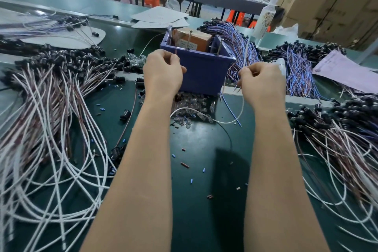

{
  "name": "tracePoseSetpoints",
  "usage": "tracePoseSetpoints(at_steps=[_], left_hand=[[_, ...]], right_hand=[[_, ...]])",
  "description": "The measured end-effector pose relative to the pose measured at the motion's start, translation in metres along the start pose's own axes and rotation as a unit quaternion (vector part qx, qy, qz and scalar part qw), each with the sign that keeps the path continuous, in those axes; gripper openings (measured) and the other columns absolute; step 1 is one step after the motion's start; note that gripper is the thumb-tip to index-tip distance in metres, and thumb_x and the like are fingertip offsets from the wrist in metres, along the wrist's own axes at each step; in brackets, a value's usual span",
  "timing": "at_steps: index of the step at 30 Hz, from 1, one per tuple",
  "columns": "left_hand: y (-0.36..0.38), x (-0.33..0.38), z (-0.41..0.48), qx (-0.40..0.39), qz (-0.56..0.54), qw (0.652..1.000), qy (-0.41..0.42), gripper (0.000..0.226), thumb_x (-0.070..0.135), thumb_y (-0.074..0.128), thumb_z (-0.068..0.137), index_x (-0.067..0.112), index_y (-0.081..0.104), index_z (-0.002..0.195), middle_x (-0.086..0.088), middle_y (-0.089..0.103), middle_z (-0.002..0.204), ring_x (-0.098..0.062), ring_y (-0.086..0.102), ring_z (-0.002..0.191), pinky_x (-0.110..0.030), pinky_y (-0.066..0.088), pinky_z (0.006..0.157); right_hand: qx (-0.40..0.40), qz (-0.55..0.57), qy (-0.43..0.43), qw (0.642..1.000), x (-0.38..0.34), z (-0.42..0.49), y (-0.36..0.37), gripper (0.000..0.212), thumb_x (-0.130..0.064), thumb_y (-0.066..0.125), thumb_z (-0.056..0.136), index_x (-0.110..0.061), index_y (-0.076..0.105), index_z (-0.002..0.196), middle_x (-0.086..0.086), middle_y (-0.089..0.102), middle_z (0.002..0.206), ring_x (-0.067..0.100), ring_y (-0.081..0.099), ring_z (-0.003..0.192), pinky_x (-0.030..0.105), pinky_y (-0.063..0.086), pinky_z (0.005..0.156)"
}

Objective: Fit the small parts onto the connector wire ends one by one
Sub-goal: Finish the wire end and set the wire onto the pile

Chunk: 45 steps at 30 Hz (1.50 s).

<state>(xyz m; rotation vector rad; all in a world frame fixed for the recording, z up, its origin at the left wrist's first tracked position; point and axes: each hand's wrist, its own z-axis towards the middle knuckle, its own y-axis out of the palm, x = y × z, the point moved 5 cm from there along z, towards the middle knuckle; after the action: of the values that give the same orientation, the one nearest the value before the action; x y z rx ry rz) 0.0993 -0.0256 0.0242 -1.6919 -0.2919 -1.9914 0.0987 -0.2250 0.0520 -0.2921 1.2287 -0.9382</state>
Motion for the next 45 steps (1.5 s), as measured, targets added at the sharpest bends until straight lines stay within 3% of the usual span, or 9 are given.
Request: tracePoseSetpoints(at_steps=[4, 7, 11, 16, 20, 26, 41, 43, 45], left_hand=[[0.012, 0.004, -0.008, -0.019, 0.032, 0.999, 0.032, 0.014, 0.017, 0.049, 0.097, 0.016, 0.056, 0.085, 0.004, 0.065, 0.070, -0.006, 0.060, 0.060, -0.024, 0.048, 0.069], [0.021, 0.002, -0.013, -0.016, 0.054, 0.998, 0.034, 0.016, 0.017, 0.049, 0.097, 0.012, 0.061, 0.087, 0.003, 0.065, 0.068, -0.003, 0.058, 0.056, -0.020, 0.048, 0.064], [0.025, -0.002, -0.013, 0.000, 0.074, 0.997, 0.024, 0.025, 0.016, 0.048, 0.096, 0.010, 0.064, 0.078, 0.003, 0.065, 0.066, -0.001, 0.056, 0.053, -0.018, 0.044, 0.062], [0.025, -0.004, -0.015, 0.009, 0.075, 0.997, 0.000, 0.030, 0.014, 0.048, 0.094, 0.006, 0.071, 0.076, -0.001, 0.069, 0.071, -0.016, 0.065, 0.070, -0.024, 0.050, 0.071], [0.028, -0.003, -0.021, 0.014, 0.063, 0.998, -0.001, 0.030, 0.013, 0.048, 0.091, 0.013, 0.062, 0.064, -0.002, 0.069, 0.069, -0.021, 0.067, 0.067, -0.033, 0.055, 0.073], [0.035, -0.006, -0.025, 0.013, 0.061, 0.998, -0.008, 0.024, 0.018, 0.048, 0.091, 0.003, 0.066, 0.088, -0.011, 0.071, 0.083, -0.029, 0.069, 0.077, -0.039, 0.055, 0.077], [0.036, -0.009, -0.025, 0.019, 0.033, 0.999, -0.007, 0.021, 0.016, 0.049, 0.094, 0.002, 0.064, 0.095, -0.010, 0.071, 0.081, -0.026, 0.070, 0.071, -0.041, 0.058, 0.072], [0.035, -0.008, -0.026, 0.016, 0.039, 0.999, -0.003, 0.020, 0.016, 0.049, 0.094, 0.002, 0.064, 0.095, -0.010, 0.071, 0.082, -0.026, 0.070, 0.072, -0.041, 0.058, 0.073], [0.036, -0.006, -0.026, -0.012, 0.051, 0.999, 0.000, 0.019, 0.016, 0.048, 0.093, 0.005, 0.064, 0.095, -0.011, 0.071, 0.086, -0.027, 0.069, 0.077, -0.042, 0.057, 0.077]], right_hand=[[-0.078, 0.044, -0.016, 0.996, -0.008, -0.011, 0.028, 0.014, -0.016, 0.050, 0.093, -0.014, 0.063, 0.087, 0.012, 0.071, 0.091, 0.028, 0.065, 0.090, 0.035, 0.050, 0.086], [-0.138, 0.067, -0.012, 0.988, -0.010, -0.015, 0.045, 0.013, -0.012, 0.048, 0.092, -0.012, 0.058, 0.084, 0.012, 0.071, 0.084, 0.029, 0.066, 0.080, 0.042, 0.054, 0.081], [-0.166, 0.127, 0.027, 0.978, -0.008, -0.017, 0.047, 0.023, -0.002, 0.041, 0.089, -0.012, 0.052, 0.072, 0.004, 0.065, 0.059, 0.016, 0.063, 0.047, 0.025, 0.051, 0.050], [-0.176, 0.143, 0.052, 0.972, -0.007, -0.019, 0.047, 0.033, 0.001, 0.039, 0.087, -0.004, 0.055, 0.059, 0.010, 0.064, 0.057, 0.017, 0.063, 0.043, 0.023, 0.052, 0.045], [-0.171, 0.165, 0.077, 0.968, -0.005, -0.018, 0.046, 0.030, 0.001, 0.039, 0.087, 0.001, 0.055, 0.061, 0.012, 0.064, 0.055, 0.017, 0.061, 0.039, 0.021, 0.049, 0.041], [-0.147, 0.162, 0.051, 0.974, -0.005, -0.017, 0.051, 0.019, -0.001, 0.039, 0.085, -0.004, 0.055, 0.075, 0.004, 0.064, 0.052, 0.016, 0.062, 0.042, 0.029, 0.056, 0.052], [-0.134, 0.153, 0.022, 0.979, -0.006, -0.016, 0.054, 0.018, -0.003, 0.041, 0.089, -0.015, 0.048, 0.077, -0.001, 0.061, 0.049, 0.010, 0.058, 0.037, 0.025, 0.049, 0.047], [-0.137, 0.150, 0.024, 0.979, -0.007, -0.017, 0.053, 0.018, -0.004, 0.042, 0.089, -0.016, 0.048, 0.077, 0.001, 0.063, 0.053, 0.012, 0.061, 0.041, 0.029, 0.052, 0.053], [-0.134, 0.149, 0.038, 0.979, -0.006, -0.017, 0.052, 0.014, -0.007, 0.044, 0.088, -0.015, 0.050, 0.079, 0.006, 0.068, 0.066, 0.019, 0.067, 0.057, 0.035, 0.056, 0.066]])
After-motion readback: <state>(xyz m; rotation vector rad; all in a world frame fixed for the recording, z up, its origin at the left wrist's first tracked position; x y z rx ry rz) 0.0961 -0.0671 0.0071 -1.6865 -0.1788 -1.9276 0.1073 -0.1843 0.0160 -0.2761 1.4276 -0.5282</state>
